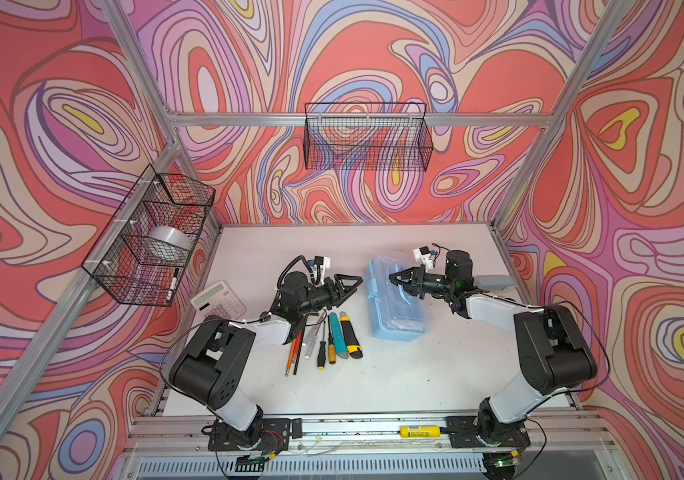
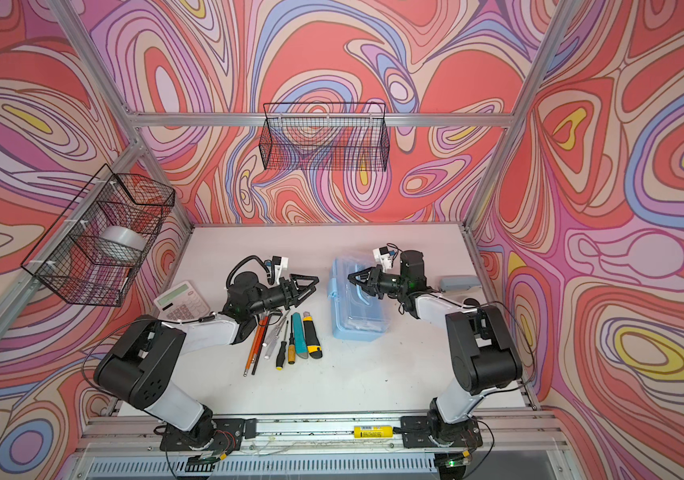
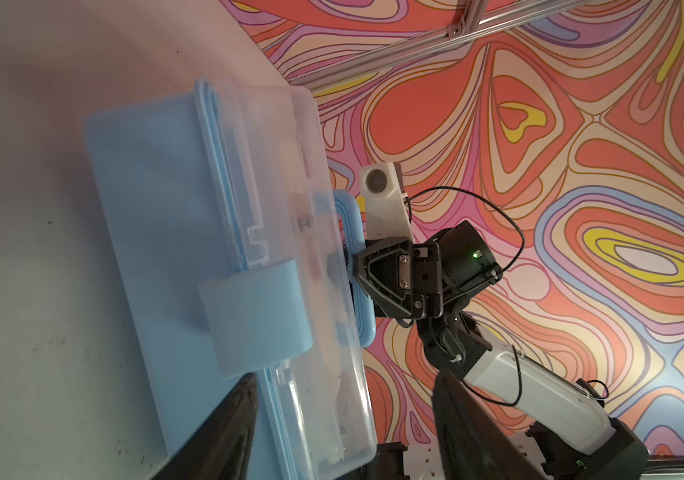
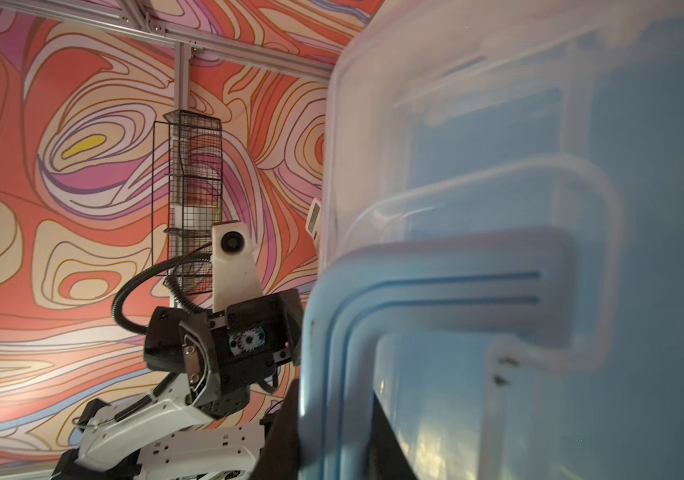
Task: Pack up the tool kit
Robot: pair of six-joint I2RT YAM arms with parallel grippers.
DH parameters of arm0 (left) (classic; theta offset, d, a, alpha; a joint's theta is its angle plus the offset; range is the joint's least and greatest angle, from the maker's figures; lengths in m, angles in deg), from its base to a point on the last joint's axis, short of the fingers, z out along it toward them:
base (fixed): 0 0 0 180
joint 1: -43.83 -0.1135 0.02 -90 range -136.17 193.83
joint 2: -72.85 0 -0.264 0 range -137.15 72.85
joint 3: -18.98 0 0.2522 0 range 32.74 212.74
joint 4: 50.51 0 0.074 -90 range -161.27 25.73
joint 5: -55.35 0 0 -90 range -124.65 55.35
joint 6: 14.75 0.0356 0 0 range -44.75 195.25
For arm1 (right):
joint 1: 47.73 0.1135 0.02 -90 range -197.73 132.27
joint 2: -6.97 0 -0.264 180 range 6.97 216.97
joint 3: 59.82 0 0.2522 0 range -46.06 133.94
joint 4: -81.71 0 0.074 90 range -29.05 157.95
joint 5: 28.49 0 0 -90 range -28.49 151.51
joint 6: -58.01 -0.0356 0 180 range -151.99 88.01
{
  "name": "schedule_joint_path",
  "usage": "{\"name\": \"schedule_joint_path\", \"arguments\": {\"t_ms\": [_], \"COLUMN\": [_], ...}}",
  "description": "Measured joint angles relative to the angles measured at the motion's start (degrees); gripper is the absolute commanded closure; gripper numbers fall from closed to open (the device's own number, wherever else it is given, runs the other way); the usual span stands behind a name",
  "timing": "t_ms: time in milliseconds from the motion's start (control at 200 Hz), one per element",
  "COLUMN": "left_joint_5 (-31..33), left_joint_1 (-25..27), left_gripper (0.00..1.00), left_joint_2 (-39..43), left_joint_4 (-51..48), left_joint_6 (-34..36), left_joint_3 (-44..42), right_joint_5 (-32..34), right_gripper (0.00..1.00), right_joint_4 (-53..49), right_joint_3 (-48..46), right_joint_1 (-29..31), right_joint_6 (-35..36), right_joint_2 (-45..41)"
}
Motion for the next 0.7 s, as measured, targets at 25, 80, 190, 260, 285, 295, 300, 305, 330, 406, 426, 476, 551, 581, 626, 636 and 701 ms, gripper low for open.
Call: {"name": "schedule_joint_path", "arguments": {"t_ms": [25, 80, 190, 260, 285, 295, 300, 305, 330, 406, 426, 476, 551, 581, 626, 636, 701], "left_joint_5": [0.4, 1.2, 2.2, 2.7, 2.8, 2.8, 2.8, 2.8, 2.9, 3.1, 3.2, 3.2, 3.2, 3.2, 3.2, 3.2, 3.1], "left_joint_1": [0.0, 0.0, 0.0, 0.0, 0.0, 0.0, 0.0, 0.0, 0.0, 0.0, 0.0, 0.2, 0.3, 0.3, 0.5, 0.5, 0.8], "left_gripper": [0.32, 0.32, 0.32, 0.31, 0.31, 0.31, 0.31, 0.31, 0.30, 0.28, 0.28, 0.26, 0.25, 0.24, 0.24, 0.24, 0.24], "left_joint_2": [0.6, 1.7, 2.3, 2.3, 2.3, 2.3, 2.3, 2.3, 2.3, 2.3, 2.3, 2.2, 2.0, 1.7, 1.1, 1.0, -0.1], "left_joint_4": [-1.7, -5.2, -9.8, -12.2, -12.8, -12.9, -13.2, -13.4, -13.8, -15.3, -15.7, -16.3, -17.0, -17.1, -17.2, -17.2, -17.2], "left_joint_6": [1.1, 3.5, 6.5, 7.7, 8.0, 8.1, 8.2, 8.3, 8.5, 9.5, 9.6, 10.2, 10.9, 11.2, 11.6, 11.6, 11.8], "left_joint_3": [0.3, 1.0, 2.0, 2.4, 2.5, 2.6, 2.6, 2.7, 2.8, 3.4, 3.7, 4.2, 5.2, 5.7, 6.3, 6.4, 7.1], "right_joint_5": [1.0, 2.9, 6.1, 5.6, 5.3, 5.0, 5.0, 4.9, 4.5, 3.0, 2.6, 1.7, 0.5, -0.1, -0.9, -1.0, -2.0], "right_gripper": [1.00, 1.00, 1.00, 1.00, 1.00, 1.00, 1.00, 1.00, 1.00, 1.00, 1.00, 1.00, 1.00, 1.00, 1.00, 1.00, 1.00], "right_joint_4": [-1.8, -5.2, -9.3, -8.0, -7.3, -6.6, -6.6, -6.4, -5.1, -1.2, -0.2, 1.7, 4.8, 6.6, 9.5, 10.1, 14.9], "right_joint_3": [0.4, 1.6, 3.3, 3.1, 2.9, 2.8, 2.8, 2.8, 2.5, 1.7, 1.7, 1.7, 1.7, 1.6, 1.5, 1.4, 0.8], "right_joint_1": [0.3, 1.2, 3.9, 4.7, 4.8, 4.8, 4.8, 4.8, 4.8, 4.7, 4.6, 4.5, 4.3, 4.3, 4.3, 4.3, 4.3], "right_joint_6": [0.9, 2.9, 5.6, 4.6, 4.0, 3.3, 3.3, 3.1, 1.9, -1.5, -2.4, -4.0, -6.7, -8.2, -10.4, -11.0, -14.4], "right_joint_2": [-0.3, -0.5, -0.6, -0.5, -0.5, -0.5, -0.5, -0.5, -0.5, -0.4, -0.2, 0.3, 1.3, 1.9, 2.6, 2.8, 3.7]}}
